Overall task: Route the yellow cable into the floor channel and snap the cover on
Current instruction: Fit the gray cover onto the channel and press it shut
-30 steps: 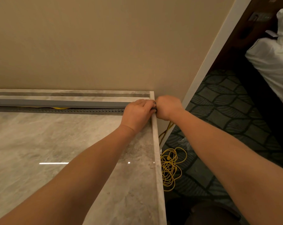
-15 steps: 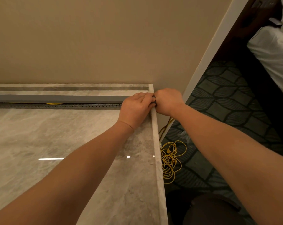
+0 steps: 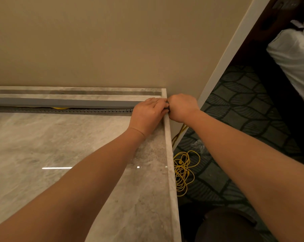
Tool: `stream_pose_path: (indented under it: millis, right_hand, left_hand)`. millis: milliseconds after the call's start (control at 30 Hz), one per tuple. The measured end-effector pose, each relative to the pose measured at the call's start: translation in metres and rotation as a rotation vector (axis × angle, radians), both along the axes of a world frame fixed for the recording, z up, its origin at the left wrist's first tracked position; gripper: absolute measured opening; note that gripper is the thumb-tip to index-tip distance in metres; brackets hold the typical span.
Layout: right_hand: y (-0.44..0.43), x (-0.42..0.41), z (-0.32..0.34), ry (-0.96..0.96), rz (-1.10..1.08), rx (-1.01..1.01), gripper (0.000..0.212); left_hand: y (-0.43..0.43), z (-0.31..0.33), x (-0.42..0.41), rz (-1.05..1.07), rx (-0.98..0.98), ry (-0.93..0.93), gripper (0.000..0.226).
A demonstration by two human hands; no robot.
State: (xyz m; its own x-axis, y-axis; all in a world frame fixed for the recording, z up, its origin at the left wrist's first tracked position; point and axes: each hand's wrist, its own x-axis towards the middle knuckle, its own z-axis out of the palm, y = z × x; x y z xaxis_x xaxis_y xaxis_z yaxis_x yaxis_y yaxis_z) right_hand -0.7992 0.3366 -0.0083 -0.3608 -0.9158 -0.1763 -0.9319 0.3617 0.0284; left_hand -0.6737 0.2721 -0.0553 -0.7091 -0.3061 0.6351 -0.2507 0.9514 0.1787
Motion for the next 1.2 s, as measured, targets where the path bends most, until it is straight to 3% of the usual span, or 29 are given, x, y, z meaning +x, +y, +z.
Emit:
stream_pose_path:
  millis: [133,267,400,533,800,1200]
  right_hand:
    - [0.001,0.005,0.007,-0.017,-0.027,0.059,0.017]
    - [0.006,0.007,0.017,-0.080,-0.054,0.112,0.038]
    - [0.010,0.010,0.020,-0.093,-0.050,0.105,0.049]
    - [0.017,0.015,0.023,-0.123,-0.057,0.075,0.055]
    - [0.011,0.051,0.038,-0.213,-0.009,-0.007,0.048]
    - [-0.021,0.134,0.061,-0.151,0.101,-0.031,0.053]
  left_hand:
    - [0.003,0.007,0.001,0.034,0.044,-0.063,0.028]
    - [0.001,0.016,0.007,0.063,0.119,-0.175,0.023]
    - [0.000,0.036,0.014,0.051,0.280,-0.398,0.038]
    - [0.003,0.052,0.025,0.082,0.253,-0.486,0.047]
    - [-0.004,0.056,0.067,0.272,0.271,-0.520,0.054]
    - [-0.025,0.082,0.155,0.419,0.360,-0.462,0.048]
